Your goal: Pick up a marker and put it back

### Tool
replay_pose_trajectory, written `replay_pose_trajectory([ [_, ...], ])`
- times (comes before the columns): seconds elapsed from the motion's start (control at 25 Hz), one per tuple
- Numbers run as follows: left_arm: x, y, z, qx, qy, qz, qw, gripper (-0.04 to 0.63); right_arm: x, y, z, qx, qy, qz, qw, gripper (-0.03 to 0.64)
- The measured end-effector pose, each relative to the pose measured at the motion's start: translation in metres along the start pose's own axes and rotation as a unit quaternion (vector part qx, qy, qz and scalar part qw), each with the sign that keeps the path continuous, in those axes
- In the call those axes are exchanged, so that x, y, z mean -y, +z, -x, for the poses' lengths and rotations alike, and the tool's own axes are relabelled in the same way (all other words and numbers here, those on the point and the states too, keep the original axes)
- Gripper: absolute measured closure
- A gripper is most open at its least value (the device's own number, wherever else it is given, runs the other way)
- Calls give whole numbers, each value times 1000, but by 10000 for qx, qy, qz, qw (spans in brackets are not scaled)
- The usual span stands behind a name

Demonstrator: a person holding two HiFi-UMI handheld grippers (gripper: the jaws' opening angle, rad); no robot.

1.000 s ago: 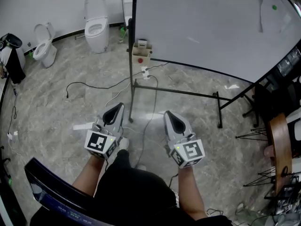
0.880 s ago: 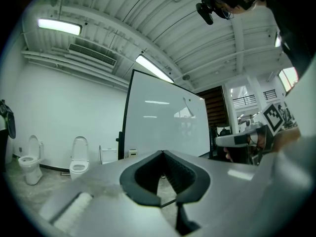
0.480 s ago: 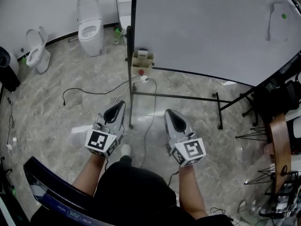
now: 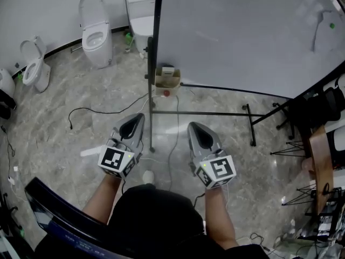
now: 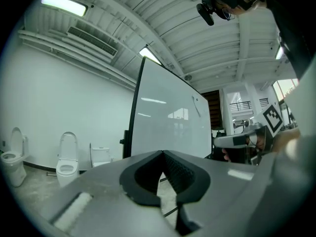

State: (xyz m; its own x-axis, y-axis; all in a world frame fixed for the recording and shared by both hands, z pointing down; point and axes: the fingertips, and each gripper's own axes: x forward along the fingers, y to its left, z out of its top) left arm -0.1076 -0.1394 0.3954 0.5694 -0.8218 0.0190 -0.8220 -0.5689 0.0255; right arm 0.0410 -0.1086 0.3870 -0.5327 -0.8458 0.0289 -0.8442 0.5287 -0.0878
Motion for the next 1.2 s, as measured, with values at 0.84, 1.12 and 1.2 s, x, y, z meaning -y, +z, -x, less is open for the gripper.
replay_pose_trajectory([
  [0.84,-34,-7,-25,132,-386,10,9992,592,7,1,-46,0,-128,119,9998,607],
  [1.12,-35,-2,-34,86,137,93,9998,592,30,2,-60,-56,168,163,9997,607],
  [1.2,-34,-4,-37,45,204,58,9998,592,37,2,-65,-71,225,221,9995,607],
])
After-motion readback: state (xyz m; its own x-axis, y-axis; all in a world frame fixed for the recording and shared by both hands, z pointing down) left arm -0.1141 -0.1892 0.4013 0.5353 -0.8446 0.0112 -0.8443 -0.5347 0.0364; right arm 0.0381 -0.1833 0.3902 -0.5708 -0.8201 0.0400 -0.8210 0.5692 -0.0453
